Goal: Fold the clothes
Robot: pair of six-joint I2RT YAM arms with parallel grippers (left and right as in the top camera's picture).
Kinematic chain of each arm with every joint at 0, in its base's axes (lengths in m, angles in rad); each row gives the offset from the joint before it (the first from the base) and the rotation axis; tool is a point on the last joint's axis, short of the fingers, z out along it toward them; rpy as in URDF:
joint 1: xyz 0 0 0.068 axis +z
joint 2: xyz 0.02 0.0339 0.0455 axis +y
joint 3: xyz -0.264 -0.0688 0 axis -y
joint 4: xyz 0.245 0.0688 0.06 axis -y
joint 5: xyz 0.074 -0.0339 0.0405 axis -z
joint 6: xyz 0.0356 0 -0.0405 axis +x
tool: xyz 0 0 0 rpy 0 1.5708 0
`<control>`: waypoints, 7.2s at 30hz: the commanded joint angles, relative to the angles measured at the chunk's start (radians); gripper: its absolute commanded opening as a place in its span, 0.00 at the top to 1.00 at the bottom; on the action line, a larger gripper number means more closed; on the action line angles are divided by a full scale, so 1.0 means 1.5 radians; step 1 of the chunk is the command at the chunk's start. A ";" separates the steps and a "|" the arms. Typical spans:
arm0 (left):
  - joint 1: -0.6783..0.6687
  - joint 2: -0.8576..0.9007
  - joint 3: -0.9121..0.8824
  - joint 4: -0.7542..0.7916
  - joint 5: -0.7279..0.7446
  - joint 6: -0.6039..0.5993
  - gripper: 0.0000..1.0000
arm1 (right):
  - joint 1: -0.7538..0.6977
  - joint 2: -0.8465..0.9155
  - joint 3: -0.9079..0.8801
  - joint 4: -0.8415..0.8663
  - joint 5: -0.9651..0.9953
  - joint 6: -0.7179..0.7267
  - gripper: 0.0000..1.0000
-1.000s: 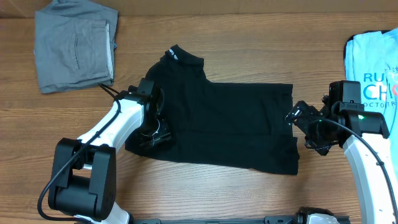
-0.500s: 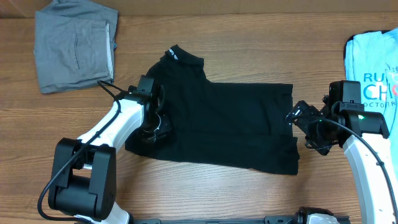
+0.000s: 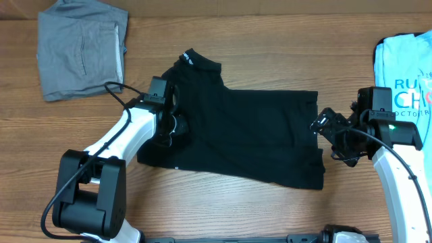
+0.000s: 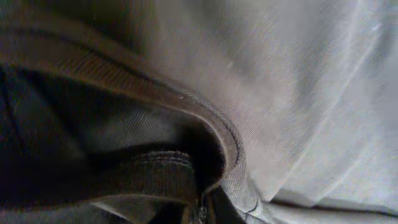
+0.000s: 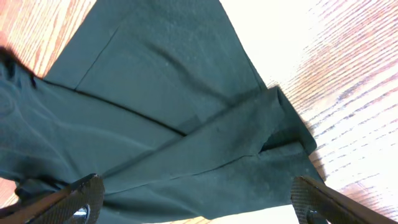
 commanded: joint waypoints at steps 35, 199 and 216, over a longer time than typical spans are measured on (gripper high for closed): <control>0.099 0.028 0.056 -0.278 -0.022 0.097 0.63 | -0.001 0.106 -0.233 0.137 -0.052 0.074 0.80; -0.082 0.449 0.668 -0.099 -0.257 0.173 0.96 | 0.031 0.507 0.188 0.271 0.182 -0.034 0.93; -0.074 0.248 0.686 -0.326 -0.263 0.155 0.96 | 0.021 0.456 0.293 0.098 0.183 0.019 0.96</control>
